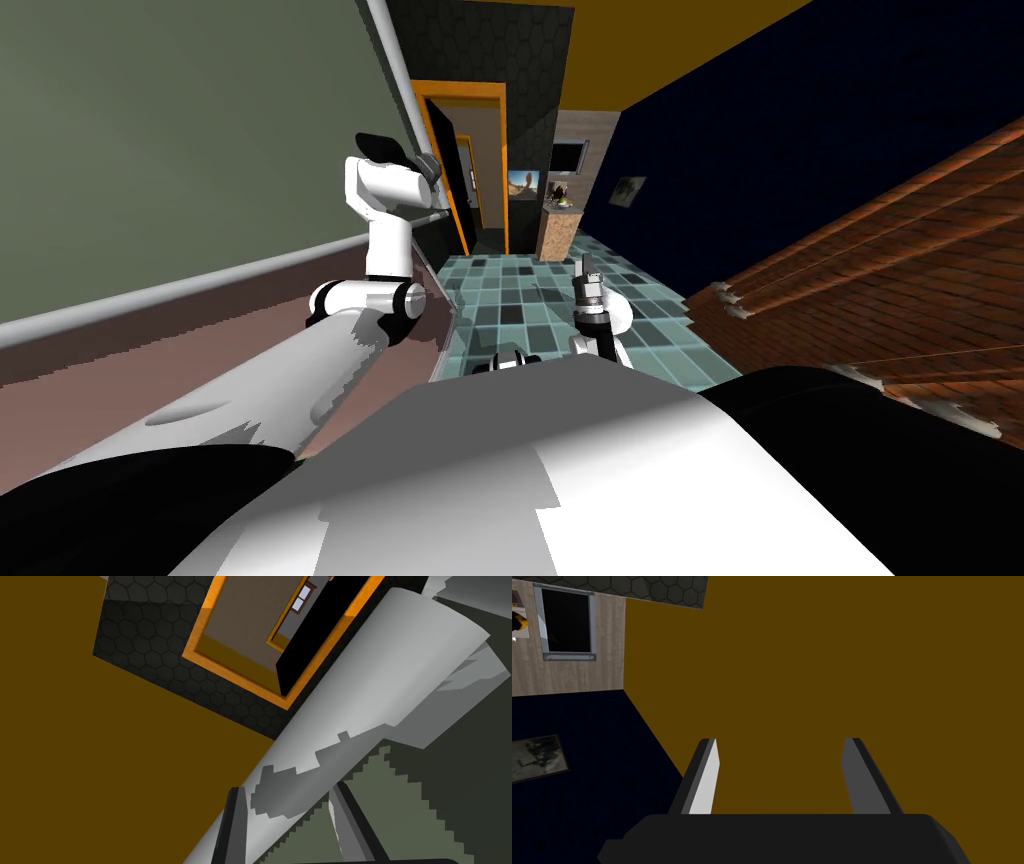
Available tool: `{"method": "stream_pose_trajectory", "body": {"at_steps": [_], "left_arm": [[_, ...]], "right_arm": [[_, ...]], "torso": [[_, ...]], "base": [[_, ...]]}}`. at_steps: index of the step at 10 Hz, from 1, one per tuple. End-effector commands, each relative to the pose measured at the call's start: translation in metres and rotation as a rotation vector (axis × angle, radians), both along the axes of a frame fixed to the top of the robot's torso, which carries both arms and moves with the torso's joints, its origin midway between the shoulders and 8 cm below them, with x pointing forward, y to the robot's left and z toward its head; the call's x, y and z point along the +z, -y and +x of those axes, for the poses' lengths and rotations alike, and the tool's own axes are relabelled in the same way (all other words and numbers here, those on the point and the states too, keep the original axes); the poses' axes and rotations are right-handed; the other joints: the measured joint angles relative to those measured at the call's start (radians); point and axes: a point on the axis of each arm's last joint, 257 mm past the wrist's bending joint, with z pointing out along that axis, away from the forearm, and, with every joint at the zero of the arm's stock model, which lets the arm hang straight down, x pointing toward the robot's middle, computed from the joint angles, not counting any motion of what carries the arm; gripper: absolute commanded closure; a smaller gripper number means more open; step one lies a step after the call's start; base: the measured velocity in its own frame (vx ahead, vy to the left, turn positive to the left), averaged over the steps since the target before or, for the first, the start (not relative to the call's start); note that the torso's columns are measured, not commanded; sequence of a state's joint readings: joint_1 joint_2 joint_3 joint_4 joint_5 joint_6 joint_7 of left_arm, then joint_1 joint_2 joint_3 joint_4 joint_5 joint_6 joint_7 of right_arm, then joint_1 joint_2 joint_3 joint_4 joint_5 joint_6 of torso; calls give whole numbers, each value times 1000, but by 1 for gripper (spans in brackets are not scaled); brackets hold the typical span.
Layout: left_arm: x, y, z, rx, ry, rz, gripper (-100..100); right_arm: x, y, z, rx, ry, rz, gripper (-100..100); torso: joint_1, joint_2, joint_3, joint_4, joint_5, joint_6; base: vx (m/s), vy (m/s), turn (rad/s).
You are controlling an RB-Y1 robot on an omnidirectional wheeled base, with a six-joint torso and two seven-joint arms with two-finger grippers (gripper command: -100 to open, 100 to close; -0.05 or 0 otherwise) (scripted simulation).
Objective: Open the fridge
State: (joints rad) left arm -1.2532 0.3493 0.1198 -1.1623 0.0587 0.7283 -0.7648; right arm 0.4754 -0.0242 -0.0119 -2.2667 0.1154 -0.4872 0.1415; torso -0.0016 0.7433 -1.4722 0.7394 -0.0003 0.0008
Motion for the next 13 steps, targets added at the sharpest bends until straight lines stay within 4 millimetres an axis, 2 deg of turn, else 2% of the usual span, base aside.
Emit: {"method": "stream_pose_trajectory", "body": {"at_steps": [1,7,8,9,10,13], "left_arm": [[1,39,-4,-67,0,-3,100],[8,137,-27,-240,10,-5,100],[4,125,-21,-216,1,-1,100],[-1,159,-31,-278,-7,0,100],[-1,159,-31,-278,-7,0,100],[2,207,-50,-369,-2,-2,100]], "right_arm": [[0,0,0,0,0,0,0],[0,0,0,0,0,0,0],[0,0,0,0,0,0,0],[0,0,0,0,0,0,0],[0,0,0,0,0,0,0],[0,0,0,0,0,0,0]], "torso": [[1,-1,0,0,1,-2],[-2,3,2,3,0,0],[-2,1,1,4,-1,2],[1,-5,-3,4,0,-2],[0,-2,-2,1,-1,4],[4,0,0,1,2,-2]], "base": [[-236,18,-109],[-274,7,-119],[-128,3,-54],[-202,31,-83],[-252,65,-126],[-222,92,-106]]}}
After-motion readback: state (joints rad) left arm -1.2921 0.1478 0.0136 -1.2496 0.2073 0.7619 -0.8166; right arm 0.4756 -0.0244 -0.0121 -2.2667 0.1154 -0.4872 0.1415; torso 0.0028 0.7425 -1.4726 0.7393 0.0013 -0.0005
